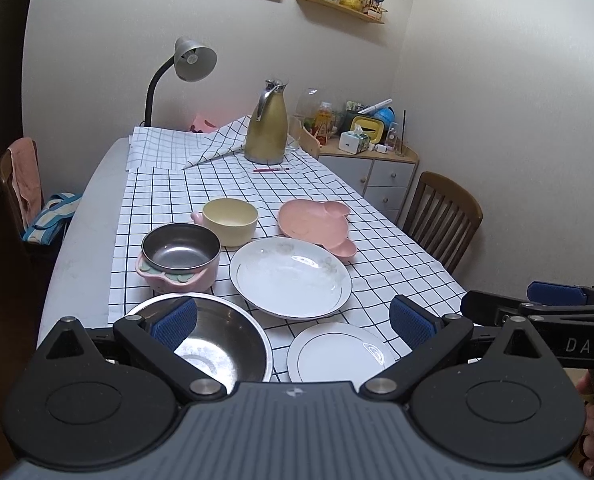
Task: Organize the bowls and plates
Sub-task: 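Move both grippers toward the large white floral plate on the table, then close both grippers on the rim of the large white floral plate, then lift the large plate with both grippers and carry it beside the small plate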
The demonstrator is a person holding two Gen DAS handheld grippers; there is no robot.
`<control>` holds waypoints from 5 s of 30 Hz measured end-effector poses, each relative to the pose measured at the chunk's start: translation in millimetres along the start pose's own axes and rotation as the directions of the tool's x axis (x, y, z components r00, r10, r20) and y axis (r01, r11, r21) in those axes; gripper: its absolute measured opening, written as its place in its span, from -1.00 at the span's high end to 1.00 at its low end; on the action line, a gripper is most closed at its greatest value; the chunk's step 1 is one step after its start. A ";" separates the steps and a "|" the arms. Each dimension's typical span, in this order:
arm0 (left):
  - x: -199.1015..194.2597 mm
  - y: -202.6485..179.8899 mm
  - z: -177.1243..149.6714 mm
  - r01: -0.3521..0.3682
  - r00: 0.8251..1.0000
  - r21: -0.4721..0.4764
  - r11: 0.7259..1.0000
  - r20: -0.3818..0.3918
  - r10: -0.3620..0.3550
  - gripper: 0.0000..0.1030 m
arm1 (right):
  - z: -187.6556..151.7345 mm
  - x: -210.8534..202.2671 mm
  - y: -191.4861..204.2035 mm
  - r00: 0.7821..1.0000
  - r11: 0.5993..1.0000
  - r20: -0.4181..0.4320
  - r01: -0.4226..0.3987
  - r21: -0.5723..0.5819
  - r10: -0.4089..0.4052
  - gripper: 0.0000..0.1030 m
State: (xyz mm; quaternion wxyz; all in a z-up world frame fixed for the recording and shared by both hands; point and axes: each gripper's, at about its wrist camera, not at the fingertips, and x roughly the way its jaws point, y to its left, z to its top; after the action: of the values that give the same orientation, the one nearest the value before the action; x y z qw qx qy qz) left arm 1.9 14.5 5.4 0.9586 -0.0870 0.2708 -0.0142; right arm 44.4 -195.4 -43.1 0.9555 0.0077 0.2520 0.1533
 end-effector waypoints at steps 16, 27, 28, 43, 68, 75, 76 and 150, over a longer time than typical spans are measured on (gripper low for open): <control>5.9 2.7 1.7 -0.018 0.998 -0.006 1.000 -0.063 0.018 -1.00 | -0.3 4.0 0.0 0.999 1.000 -0.053 0.010 0.023 -0.009 -1.00; 6.2 6.0 -3.0 -0.022 0.993 -0.045 0.999 -0.118 0.016 -1.00 | -8.0 8.9 0.1 0.993 0.999 -0.120 0.004 0.048 0.002 -1.00; 5.7 6.2 -3.8 -0.023 0.993 -0.046 0.999 -0.119 0.018 -1.00 | -8.3 9.5 0.4 0.992 0.999 -0.123 0.000 0.050 0.006 -1.00; 4.7 6.1 -5.5 -0.039 0.992 -0.065 0.997 -0.124 0.030 -1.00 | -8.5 10.7 2.7 0.992 0.999 -0.124 -0.026 0.038 0.031 -1.00; 80.9 -16.9 9.2 -0.124 0.981 -0.104 0.987 -0.160 0.107 -1.00 | 9.9 70.9 -52.0 0.979 0.996 -0.188 -0.085 -0.021 0.080 -0.90; 146.8 -16.2 30.7 -0.169 0.967 -0.070 0.983 -0.204 0.151 -1.00 | 23.4 140.0 -68.8 0.962 0.988 -0.252 -0.129 -0.090 0.103 -0.78; 157.3 -15.1 34.1 -0.172 0.965 -0.072 0.983 -0.214 0.153 -1.00 | 25.2 153.3 -71.2 0.958 0.986 -0.268 -0.133 -0.098 0.103 -0.76; 319.9 64.0 29.3 -0.311 0.846 -0.304 0.901 -0.520 0.117 0.70 | 58.3 361.7 -122.6 0.775 0.956 -0.563 -0.264 0.125 0.287 0.88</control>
State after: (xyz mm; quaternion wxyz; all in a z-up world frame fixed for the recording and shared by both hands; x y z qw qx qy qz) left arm 288.7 58.4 -146.6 0.8187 -0.2316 0.5102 0.1255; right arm 406.8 -201.2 -176.8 0.8012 0.0164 0.5278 0.2816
